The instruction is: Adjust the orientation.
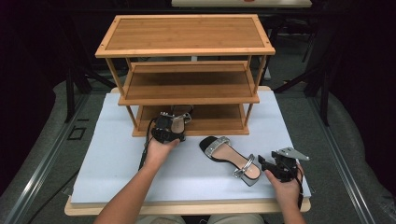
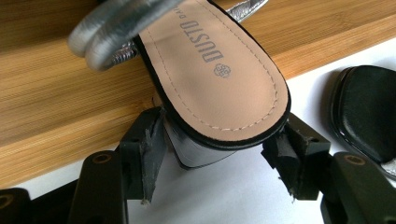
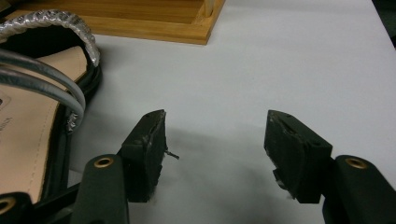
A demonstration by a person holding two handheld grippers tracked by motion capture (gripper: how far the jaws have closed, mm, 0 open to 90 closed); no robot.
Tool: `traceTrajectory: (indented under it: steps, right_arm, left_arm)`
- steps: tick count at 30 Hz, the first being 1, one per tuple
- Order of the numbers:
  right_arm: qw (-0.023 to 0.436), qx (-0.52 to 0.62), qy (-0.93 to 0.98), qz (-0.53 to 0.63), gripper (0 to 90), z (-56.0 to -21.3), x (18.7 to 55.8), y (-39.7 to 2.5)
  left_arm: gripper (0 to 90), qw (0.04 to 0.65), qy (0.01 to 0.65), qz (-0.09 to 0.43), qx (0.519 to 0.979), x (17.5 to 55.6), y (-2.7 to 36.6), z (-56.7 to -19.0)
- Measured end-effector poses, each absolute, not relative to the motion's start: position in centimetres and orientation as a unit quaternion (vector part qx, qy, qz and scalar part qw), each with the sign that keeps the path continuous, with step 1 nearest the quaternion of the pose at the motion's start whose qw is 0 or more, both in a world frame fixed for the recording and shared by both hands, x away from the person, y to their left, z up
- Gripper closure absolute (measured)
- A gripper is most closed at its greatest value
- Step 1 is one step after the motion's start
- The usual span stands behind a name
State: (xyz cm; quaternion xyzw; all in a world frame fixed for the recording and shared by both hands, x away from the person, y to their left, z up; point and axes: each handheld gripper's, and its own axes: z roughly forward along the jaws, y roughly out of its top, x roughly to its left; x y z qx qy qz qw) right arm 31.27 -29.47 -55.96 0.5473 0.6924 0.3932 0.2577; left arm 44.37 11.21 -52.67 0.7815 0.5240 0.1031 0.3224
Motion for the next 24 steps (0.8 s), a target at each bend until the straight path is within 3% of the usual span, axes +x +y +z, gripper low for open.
traceTrajectory:
  steps: [11, 20, 24]
  right_arm:
    - [0.259, 0.551, 0.689, 0.393, 37.7, -55.7, 31.1, -29.7]
    - [0.251, 0.537, 0.708, 0.383, 34.6, -54.5, 30.9, -29.4]
    - [0.27, 0.531, 0.705, 0.384, 34.6, -53.2, 30.9, -28.6]
  left_arm:
    - [38.8, 0.335, 0.499, 0.099, 0.793, 42.5, 12.6, -52.7]
    - [39.8, 0.343, 0.477, 0.087, 0.804, 37.4, 17.1, -53.6]
    - [40.0, 0.337, 0.476, 0.075, 0.809, 35.8, 19.2, -54.3]
